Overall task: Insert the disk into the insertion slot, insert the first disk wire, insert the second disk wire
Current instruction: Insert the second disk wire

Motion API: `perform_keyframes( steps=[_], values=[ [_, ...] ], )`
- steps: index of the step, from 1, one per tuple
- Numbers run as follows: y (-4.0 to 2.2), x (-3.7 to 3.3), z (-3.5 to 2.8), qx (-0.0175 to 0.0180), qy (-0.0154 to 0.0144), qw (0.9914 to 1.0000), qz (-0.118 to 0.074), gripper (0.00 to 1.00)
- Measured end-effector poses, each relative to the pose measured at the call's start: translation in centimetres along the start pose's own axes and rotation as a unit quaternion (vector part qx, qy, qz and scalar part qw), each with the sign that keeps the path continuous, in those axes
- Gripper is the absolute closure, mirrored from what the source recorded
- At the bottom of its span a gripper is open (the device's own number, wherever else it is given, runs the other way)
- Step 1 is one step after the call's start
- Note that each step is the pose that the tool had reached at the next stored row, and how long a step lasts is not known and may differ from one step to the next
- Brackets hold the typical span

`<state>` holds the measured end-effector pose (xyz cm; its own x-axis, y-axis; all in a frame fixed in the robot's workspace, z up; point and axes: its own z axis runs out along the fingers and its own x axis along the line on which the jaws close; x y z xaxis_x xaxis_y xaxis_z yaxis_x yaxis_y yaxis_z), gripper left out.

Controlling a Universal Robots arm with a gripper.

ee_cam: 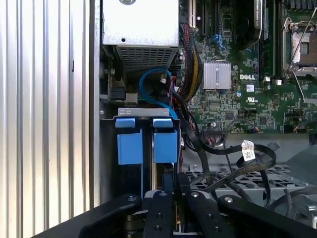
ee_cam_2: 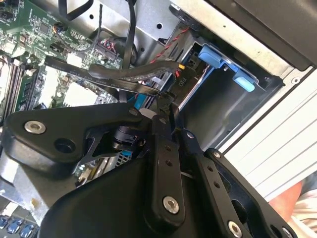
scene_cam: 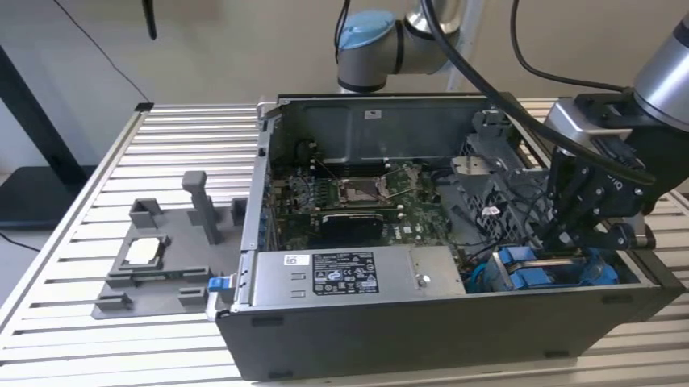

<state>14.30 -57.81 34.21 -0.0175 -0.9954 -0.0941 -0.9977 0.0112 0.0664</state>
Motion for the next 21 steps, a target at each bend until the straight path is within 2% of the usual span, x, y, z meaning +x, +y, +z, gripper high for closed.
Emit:
perform_keyframes(
  steps=[6, 21],
  values=[
    [-0.10, 0.06, 0.04, 0.0000, 0.0000, 1.00000, 0.000, 0.84],
    [-0.15, 0.25, 0.62, 0.0000, -0.0002, 1.00000, 0.000, 0.83]
  ],
)
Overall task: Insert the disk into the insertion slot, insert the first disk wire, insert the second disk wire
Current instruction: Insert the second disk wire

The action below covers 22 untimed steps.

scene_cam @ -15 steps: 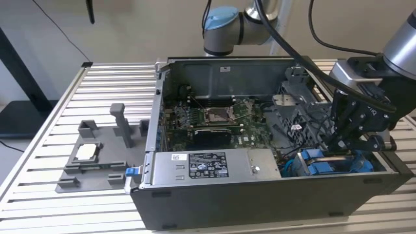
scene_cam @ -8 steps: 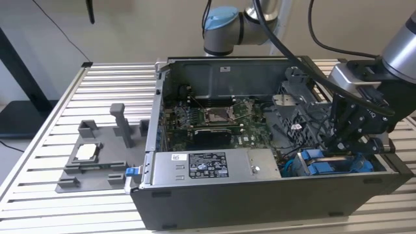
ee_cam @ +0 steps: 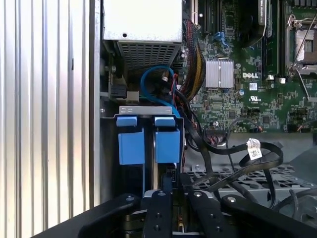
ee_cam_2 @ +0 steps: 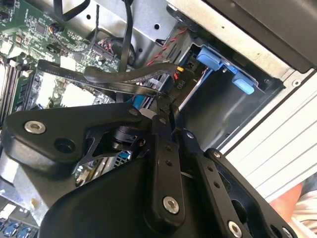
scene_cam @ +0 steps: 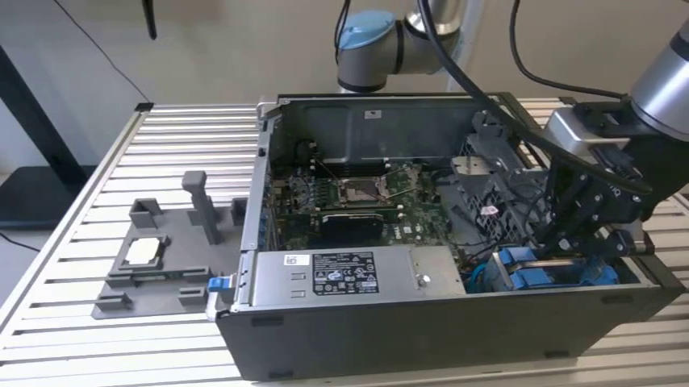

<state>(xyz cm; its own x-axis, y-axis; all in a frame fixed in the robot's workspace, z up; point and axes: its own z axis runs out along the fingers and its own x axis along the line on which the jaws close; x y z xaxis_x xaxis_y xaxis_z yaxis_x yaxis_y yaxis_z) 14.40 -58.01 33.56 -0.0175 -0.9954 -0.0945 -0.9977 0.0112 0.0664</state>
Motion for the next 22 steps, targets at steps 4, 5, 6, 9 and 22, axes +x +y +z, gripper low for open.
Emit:
perform_keyframes(
  steps=[4, 5, 6, 9, 22],
  values=[
    [0.02, -0.02, -0.23, 0.0000, 0.0000, 1.00000, 0.000, 0.76],
    [0.03, -0.04, -0.47, 0.0000, -0.0001, 1.00000, 0.000, 0.76],
    [0.05, -0.07, -0.80, 0.0000, -0.0004, 1.00000, 0.000, 0.76],
    [0.12, -0.16, -1.73, 0.0000, -0.0012, 1.00000, 0.000, 0.76],
    [0.62, -0.30, -3.24, 0.0201, -0.0011, 0.99980, -0.002, 0.76]
  ],
)
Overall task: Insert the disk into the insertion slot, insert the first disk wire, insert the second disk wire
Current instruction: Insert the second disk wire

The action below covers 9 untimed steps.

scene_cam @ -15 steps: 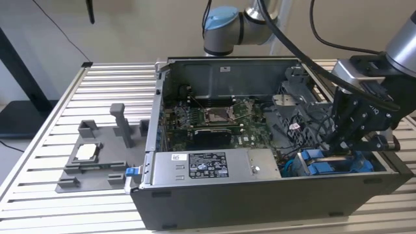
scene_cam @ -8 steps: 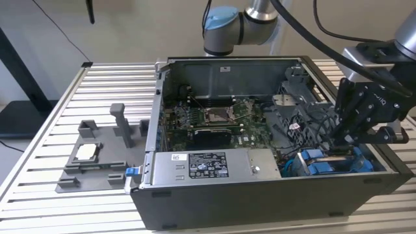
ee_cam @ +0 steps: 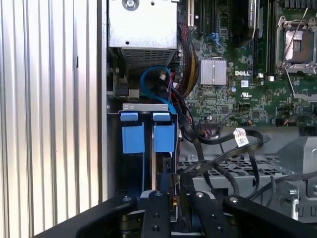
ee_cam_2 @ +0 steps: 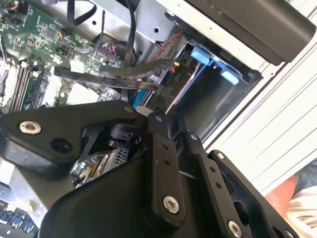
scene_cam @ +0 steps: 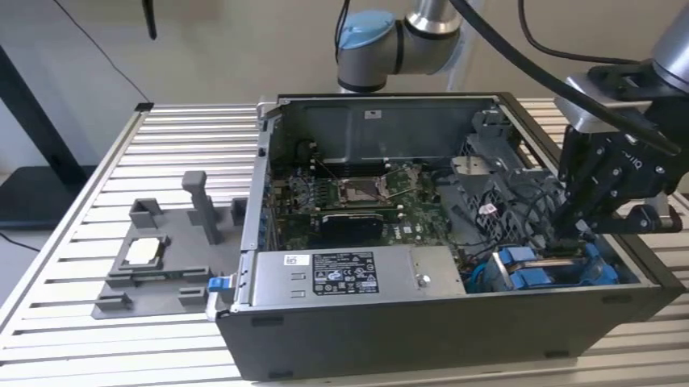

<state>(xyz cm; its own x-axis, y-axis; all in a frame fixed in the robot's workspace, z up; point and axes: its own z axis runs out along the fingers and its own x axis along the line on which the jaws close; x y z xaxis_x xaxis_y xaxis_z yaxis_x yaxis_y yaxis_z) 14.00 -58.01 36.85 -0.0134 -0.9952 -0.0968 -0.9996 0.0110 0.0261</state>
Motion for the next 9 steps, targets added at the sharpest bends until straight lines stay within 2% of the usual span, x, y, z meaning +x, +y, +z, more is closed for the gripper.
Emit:
perform_keyframes(
  steps=[4, 9],
  values=[
    [0.03, -0.08, -0.81, 0.0000, 0.0001, 1.00000, 0.000, 0.76],
    [0.03, -0.09, -0.89, 0.0000, 0.0001, 1.00000, 0.000, 0.76]
  ],
)
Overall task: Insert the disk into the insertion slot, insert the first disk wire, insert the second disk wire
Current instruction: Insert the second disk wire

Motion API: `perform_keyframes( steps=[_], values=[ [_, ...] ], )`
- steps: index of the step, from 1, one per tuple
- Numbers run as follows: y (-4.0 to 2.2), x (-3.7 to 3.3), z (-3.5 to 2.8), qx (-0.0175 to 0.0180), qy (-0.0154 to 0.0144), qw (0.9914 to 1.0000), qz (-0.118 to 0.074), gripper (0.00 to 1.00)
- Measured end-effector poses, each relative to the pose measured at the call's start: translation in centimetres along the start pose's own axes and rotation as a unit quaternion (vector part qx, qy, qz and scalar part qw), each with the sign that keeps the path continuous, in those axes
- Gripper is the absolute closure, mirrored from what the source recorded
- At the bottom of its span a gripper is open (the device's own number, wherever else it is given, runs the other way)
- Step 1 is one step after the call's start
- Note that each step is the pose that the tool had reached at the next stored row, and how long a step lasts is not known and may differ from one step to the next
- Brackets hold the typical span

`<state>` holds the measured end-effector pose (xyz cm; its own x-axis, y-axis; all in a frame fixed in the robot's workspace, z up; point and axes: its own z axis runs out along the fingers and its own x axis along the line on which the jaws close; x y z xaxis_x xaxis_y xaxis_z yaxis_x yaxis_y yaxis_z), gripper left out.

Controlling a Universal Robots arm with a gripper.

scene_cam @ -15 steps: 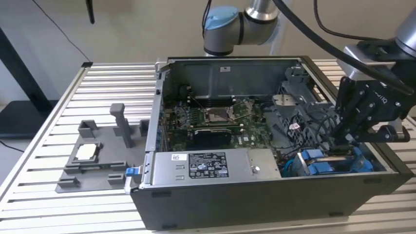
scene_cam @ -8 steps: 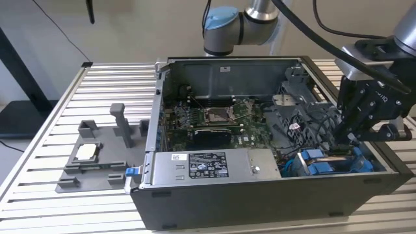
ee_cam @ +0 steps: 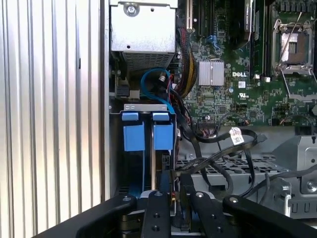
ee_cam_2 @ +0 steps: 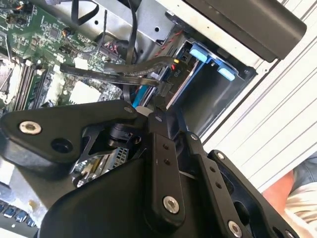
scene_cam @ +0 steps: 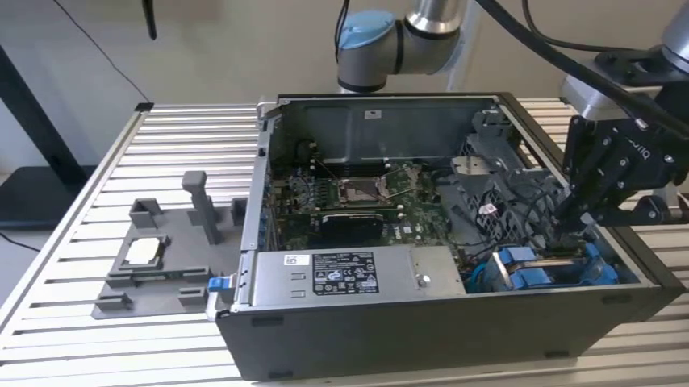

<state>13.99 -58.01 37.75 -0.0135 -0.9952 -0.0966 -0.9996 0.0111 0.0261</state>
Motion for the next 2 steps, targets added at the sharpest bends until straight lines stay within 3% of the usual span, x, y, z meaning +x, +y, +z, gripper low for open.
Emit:
perform_keyframes(
  steps=[2],
  values=[
    [0.00, 0.00, -0.01, 0.0000, 0.0000, 1.00000, 0.000, 0.76]
  ],
)
